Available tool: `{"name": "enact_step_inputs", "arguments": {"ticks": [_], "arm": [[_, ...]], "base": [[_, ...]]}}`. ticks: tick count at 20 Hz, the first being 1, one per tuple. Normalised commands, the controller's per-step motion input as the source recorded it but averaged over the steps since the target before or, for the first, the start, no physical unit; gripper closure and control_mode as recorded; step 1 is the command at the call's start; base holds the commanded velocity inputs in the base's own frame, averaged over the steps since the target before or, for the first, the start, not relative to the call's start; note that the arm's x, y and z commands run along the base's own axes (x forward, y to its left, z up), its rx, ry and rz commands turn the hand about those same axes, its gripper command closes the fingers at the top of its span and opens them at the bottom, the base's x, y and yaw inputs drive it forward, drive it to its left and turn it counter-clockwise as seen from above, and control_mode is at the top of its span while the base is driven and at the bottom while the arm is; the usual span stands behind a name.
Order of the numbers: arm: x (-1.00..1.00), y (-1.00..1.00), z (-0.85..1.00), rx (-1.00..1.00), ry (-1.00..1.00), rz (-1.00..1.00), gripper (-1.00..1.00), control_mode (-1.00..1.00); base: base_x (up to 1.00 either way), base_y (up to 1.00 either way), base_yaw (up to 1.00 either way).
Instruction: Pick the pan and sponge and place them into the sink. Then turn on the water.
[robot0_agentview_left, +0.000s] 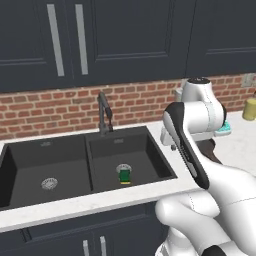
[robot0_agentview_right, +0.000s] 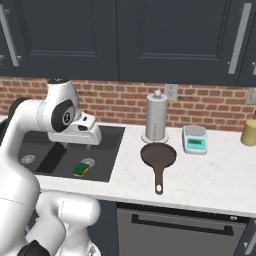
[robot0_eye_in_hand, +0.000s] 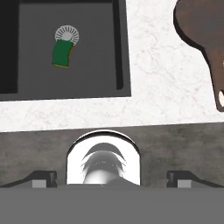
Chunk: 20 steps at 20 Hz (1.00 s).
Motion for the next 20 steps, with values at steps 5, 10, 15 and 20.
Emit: {"name": "enact_step_inputs", "arguments": {"ticks": [5,10,15,20], "arm": [[0.0,0.0,0.0,0.0,0.0,0.0,-1.0,1.0],[0.0,0.0,0.0,0.0,0.0,0.0,-1.0,1.0],[0.0,0.0,0.0,0.0,0.0,0.0,-1.0,1.0],[0.0,0.0,0.0,0.0,0.0,0.0,-1.0,1.0]], "base": [[0.32,0.0,0.0],[0.33,0.0,0.01],[0.28,-0.08,0.07],[0.25,-0.11,0.08]]}}
